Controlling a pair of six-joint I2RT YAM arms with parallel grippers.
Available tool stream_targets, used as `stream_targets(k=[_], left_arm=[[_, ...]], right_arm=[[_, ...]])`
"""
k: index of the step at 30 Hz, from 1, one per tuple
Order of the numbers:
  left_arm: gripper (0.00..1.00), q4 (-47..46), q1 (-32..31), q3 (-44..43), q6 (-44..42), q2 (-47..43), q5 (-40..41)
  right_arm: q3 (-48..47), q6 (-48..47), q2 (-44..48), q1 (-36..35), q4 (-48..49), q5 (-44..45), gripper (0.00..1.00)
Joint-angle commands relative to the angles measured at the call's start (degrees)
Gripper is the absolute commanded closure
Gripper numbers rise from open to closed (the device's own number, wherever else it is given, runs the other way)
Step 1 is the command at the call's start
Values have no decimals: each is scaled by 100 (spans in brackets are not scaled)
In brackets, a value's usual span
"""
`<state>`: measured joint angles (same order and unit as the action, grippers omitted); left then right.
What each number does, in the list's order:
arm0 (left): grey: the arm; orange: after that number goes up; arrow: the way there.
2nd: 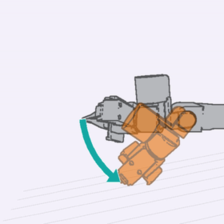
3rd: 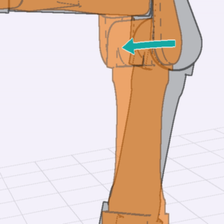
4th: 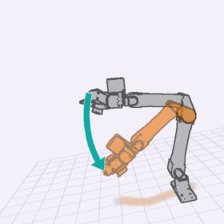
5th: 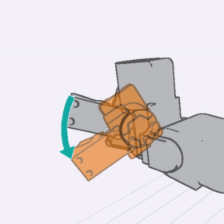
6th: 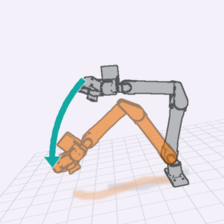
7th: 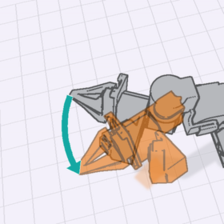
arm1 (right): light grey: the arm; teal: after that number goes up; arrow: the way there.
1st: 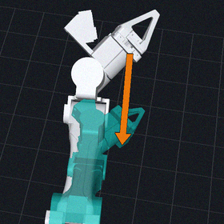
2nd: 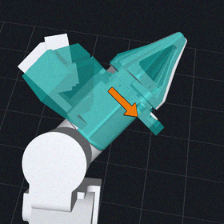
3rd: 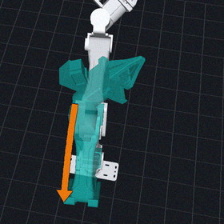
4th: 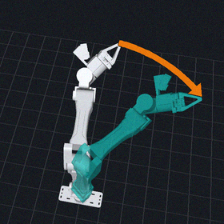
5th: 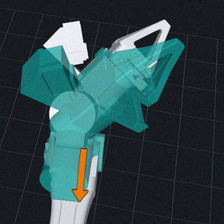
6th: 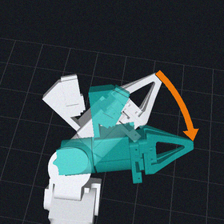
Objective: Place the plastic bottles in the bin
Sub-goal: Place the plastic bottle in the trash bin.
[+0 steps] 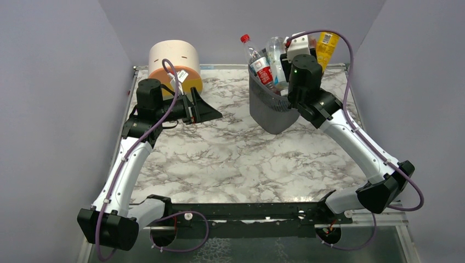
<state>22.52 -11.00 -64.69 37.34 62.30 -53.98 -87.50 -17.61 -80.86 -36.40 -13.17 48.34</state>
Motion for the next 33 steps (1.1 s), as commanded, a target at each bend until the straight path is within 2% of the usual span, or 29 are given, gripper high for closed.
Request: stream_targets(k=[1,8,27,31,33], left_arm=[[1,-169,-16,0,34,-43,-96],[1,-197,-16,39,53,-84,-96],[1,-255,-16,133,143,-209,-90],[1,-257,-16,154,142,-214,-78],[1,-257,-16,137,142,-199,-70]], right_arm=[[-182,366,44,-7,-384,-257,43],[-214,501,111,-7,-515,-275,27],[-466,969,339,-7,-875,-570,20],[-637,1186,465,-7,-1025,-778,14],[-750,1300,514,-7,-1135,-914,4]])
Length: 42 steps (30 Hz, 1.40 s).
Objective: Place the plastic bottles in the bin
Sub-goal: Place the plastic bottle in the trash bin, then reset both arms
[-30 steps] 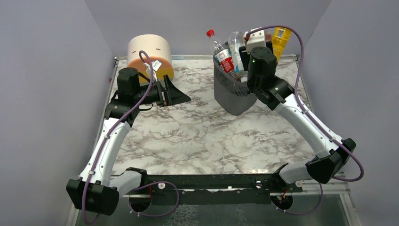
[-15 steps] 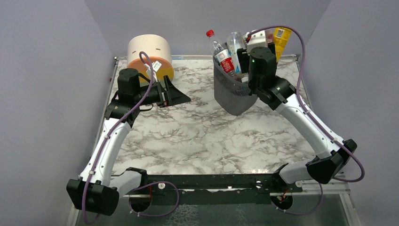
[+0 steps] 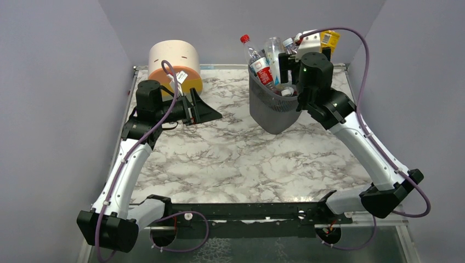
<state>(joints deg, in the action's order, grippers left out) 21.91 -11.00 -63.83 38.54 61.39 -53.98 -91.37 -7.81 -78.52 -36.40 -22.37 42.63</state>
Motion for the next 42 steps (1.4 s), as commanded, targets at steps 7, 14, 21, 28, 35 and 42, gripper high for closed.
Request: stream_targets(k=[7,14,21,28,35,42], left_arm=[[1,-203,-16,-55,-34,-74,38],[1,-199,-16,-129,-204,33,302],[1,181,-16,-283,-775,213,998],[1,331,-16,-15,-1271,55,2011],[1,156,-16,696,-1365,-219,2352],[1,-93,-16,1467,-1330,-376,2712]], right_arm=[[-631,677,392,-7,-603,-789,0],[-430,1044,720,-7,-794,-1806,0],[109,1403,1162,-7,-1008,-2450,0],[1259,2096,1888,-7,-1015,-3359,0],[2437,2598,2625,-7,-1002,-3476,0],[3583,3117,3013,-7,-712,-2859,0]])
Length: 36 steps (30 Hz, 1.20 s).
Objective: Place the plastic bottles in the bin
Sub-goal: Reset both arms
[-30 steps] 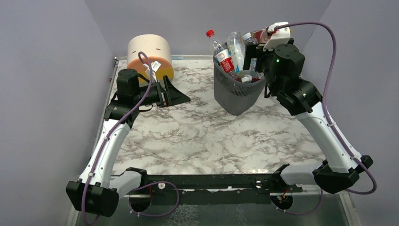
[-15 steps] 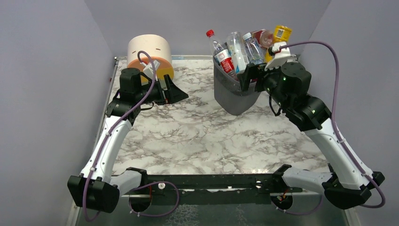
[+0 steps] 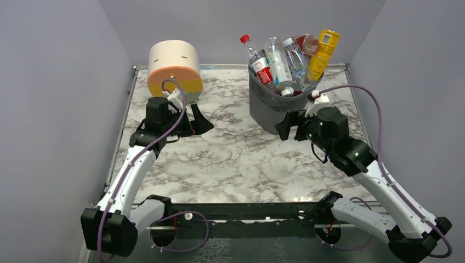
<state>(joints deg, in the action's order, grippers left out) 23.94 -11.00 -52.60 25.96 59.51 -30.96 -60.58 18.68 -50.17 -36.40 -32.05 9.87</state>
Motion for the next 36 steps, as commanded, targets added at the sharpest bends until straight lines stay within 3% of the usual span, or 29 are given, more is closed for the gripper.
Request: stream_targets(k=[1,11,19,23,30,36], left_arm=[[1,-396,-23,458,-42,-201,480],[1,-2026,-25,1562,437,195,1832],[1,-3246,-25,2003,-75,400,3094],[1,-3451,32,2140,-415,492,4136],[1,-4659,134,2862,-985,414,5016],[1,-5566,214,3162,-1459,764,5570]], right_arm=[[684,550,242,-7,343,593,0],[2608,723,1090,-7,1903,2090,0],[3691,236,1582,160,3038,3148,0],[4020,161,1454,746,3549,2872,0],[4567,151,681,2223,4711,1936,0],[5167,-300,379,2756,5929,1675,0]])
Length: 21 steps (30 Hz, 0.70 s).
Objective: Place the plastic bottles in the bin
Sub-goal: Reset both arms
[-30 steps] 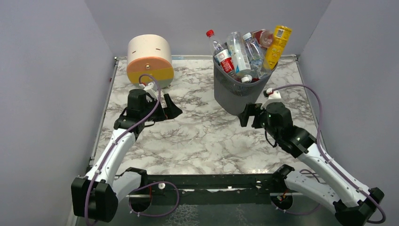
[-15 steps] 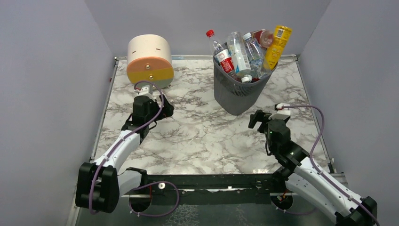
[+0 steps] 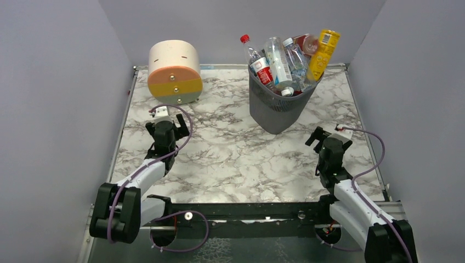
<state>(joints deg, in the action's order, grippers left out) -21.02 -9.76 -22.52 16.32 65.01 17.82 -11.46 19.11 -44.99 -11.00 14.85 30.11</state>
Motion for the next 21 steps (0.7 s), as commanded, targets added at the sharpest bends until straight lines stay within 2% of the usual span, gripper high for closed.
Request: stream_targets(k=[1,5,9,12,17,20,21], left_arm=[[1,-1257,100,204,-559,319,718],[1,-2284,123,546,-944,780,731],[1,-3145,206,740,-1212,1384,672],[1,-3266,337,620,-1391,1609,324],[1,-3651,760,672,-1227,1741,-275],[1,-3907,1038,621,-1151,1939,-763],[1,-3944,1135,595,-1137,2008,-920]], right_arm=[[352,-405,-194,247,1482,-368,0],[636,-599,-590,292,2567,-485,0],[554,-784,-1628,301,3607,-494,1],[528,-906,-2397,301,4352,-524,0],[294,-1175,-3161,303,5049,-644,0],[129,-1083,-3522,310,5130,-739,0],[183,-1097,-3720,314,5527,-802,1]])
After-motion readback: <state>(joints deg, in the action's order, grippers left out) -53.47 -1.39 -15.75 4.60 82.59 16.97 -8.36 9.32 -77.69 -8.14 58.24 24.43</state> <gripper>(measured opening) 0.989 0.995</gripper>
